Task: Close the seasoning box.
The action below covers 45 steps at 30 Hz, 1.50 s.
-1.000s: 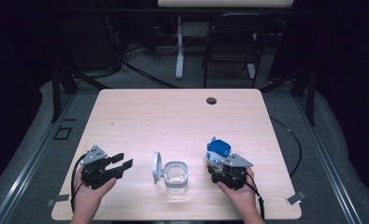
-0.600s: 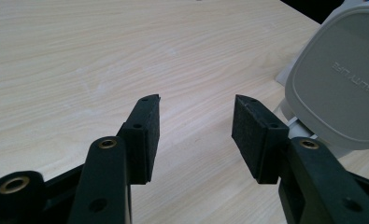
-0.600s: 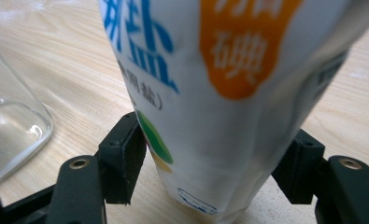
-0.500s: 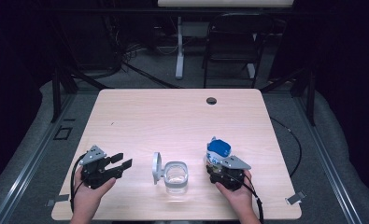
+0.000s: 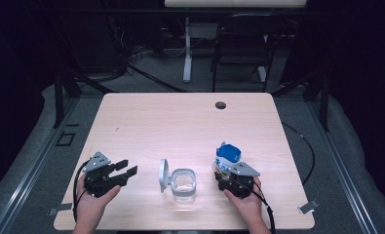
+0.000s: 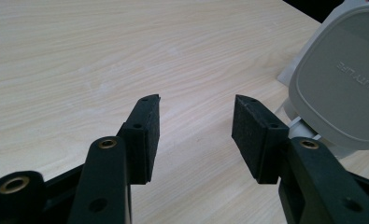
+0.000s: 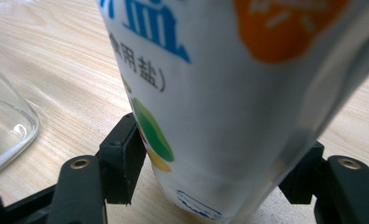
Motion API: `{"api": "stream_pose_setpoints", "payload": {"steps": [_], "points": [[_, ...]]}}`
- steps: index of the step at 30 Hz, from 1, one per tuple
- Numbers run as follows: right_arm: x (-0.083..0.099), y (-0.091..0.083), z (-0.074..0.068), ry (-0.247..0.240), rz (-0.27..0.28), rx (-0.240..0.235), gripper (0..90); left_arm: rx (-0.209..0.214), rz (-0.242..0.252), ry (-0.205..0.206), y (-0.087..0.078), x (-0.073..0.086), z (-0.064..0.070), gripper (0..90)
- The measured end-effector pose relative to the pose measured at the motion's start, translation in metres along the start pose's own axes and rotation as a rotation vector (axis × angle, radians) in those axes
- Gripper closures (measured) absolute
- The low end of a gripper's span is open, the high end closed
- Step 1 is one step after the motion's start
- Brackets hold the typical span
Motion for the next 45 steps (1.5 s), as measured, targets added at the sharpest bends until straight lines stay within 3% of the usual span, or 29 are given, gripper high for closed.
{"api": "stream_pose_setpoints", "payload": {"steps": [11,45], "points": [[0.0001,-0.001,-0.0006,-0.03,-0.005,0.022,36.2,-0.001,-0.002,-0.001,0.0003,0.0004,0.0,52.1],[0.0007,-0.0027,-0.0019,-0.054,0.01,-0.002,39.9,-0.005,-0.004,-0.001,0.0005,0.0015,-0.0022,52.1]]}}
Point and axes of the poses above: each handheld gripper's, and its own axes: y roughly forward along the jaws, x roughly out of its underside, z roughly to its right, the point moved 6 cm from there along y, roughly forward along the jaws, and after that the axes turned 4 degrees about x, right-handed, at the moved point
